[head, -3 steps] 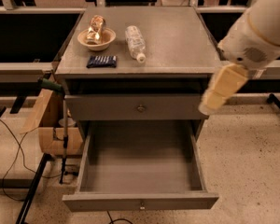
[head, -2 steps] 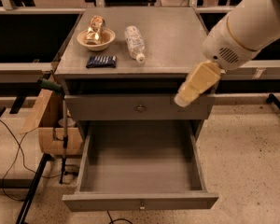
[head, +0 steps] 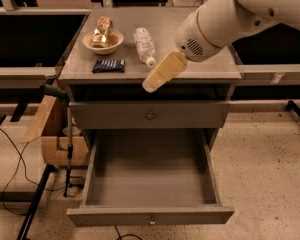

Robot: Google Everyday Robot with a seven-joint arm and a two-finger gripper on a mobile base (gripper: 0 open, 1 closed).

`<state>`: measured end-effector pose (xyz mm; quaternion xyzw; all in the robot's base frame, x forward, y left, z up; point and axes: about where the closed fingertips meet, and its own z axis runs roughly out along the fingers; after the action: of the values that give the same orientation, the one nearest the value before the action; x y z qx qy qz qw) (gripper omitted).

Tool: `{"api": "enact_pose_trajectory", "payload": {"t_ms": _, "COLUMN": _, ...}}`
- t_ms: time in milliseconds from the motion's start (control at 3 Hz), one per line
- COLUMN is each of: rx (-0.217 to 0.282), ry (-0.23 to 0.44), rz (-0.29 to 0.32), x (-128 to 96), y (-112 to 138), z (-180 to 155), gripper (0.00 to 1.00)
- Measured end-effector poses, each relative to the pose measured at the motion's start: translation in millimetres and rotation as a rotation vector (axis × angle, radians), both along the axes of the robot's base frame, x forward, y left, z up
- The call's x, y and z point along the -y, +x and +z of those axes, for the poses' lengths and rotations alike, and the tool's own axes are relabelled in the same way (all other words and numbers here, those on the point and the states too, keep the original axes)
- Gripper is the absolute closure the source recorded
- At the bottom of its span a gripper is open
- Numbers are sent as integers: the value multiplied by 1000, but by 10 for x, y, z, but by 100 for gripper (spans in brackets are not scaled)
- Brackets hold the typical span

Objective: Place rxbar blueberry into middle drawer

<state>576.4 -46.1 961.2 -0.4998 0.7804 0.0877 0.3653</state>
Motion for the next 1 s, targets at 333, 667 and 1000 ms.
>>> {"api": "enact_pose_trajectory", "payload": {"t_ms": 333, "rx": 0, "ry": 0, "rz": 0, "x": -1, "y": 1, "z": 0, "gripper": 0}}
{"api": "enact_pose_trajectory", "payload": {"t_ms": 667, "rx": 17, "ry": 36, "rz": -1, "x": -87, "y": 104, "z": -36, "gripper": 0}}
{"api": "enact_pose_trajectory", "payload": {"t_ms": 1000, "rx": 43, "ry": 84, "rz": 23, "x": -435, "y": 326, "z": -96, "gripper": 0}}
